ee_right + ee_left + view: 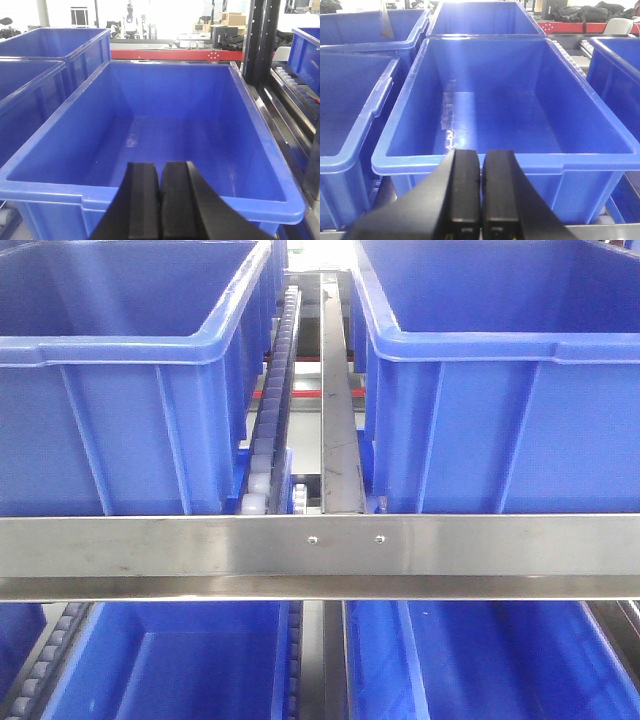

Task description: Pick and sort blue part to right shelf

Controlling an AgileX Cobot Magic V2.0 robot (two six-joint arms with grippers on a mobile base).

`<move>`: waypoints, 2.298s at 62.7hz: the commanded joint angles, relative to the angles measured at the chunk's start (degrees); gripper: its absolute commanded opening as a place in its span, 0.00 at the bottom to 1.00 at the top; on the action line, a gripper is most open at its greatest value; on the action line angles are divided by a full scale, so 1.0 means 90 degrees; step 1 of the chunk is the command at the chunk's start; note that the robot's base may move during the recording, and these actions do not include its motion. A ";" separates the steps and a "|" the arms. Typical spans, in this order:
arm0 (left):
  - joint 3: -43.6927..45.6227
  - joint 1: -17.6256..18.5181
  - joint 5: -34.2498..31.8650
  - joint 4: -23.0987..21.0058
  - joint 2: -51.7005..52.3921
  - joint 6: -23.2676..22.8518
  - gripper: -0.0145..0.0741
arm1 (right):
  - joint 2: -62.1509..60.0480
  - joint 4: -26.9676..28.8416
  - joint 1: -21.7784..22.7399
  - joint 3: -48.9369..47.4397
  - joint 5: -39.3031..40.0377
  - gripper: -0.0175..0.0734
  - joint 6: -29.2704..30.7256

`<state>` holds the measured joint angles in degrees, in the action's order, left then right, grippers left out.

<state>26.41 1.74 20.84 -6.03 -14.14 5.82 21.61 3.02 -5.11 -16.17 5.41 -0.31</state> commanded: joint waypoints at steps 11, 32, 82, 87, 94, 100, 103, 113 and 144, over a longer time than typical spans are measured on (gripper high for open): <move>0.0177 0.0002 -0.0516 -0.0022 -0.0056 -0.0028 0.30 | -0.0327 0.0020 0.0017 0.0345 0.0674 0.26 0.0035; 0.0177 0.0002 -0.0516 -0.0022 -0.0056 -0.0028 0.30 | -0.1962 0.0020 0.0221 0.1773 0.0598 0.26 0.0035; 0.0177 0.0002 -0.0516 -0.0022 -0.0056 -0.0028 0.30 | -0.2608 0.0020 0.0388 0.1858 0.0098 0.26 0.0035; 0.0177 0.0002 -0.0516 -0.0022 -0.0056 -0.0028 0.30 | -0.2608 0.0020 0.0388 0.1858 0.0098 0.26 0.0035; 0.0177 0.0002 -0.0516 -0.0022 -0.0056 -0.0028 0.30 | -0.2608 0.0020 0.0388 0.1858 0.0098 0.26 0.0035; 0.0166 0.0002 -0.0516 -0.0022 -0.0056 -0.0028 0.30 | -0.2608 0.0020 0.0388 0.1858 0.0098 0.26 0.0035; 0.0166 0.0002 -0.0516 -0.0022 -0.0047 -0.0028 0.30 | -0.2608 0.0020 0.0388 0.1858 0.0098 0.26 0.0035; -0.0087 0.0002 -0.0775 0.0017 0.0080 -0.0028 0.30 | -0.2608 0.0020 0.0388 0.1858 0.0098 0.26 0.0035; -0.2414 0.0238 -0.2004 0.0170 0.1605 -0.0233 0.30 | -0.2608 0.0020 0.0388 0.1858 0.0098 0.26 0.0035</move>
<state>5.59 4.60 10.08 -3.92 -0.50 4.32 -0.54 3.02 -1.82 1.66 1.56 -0.31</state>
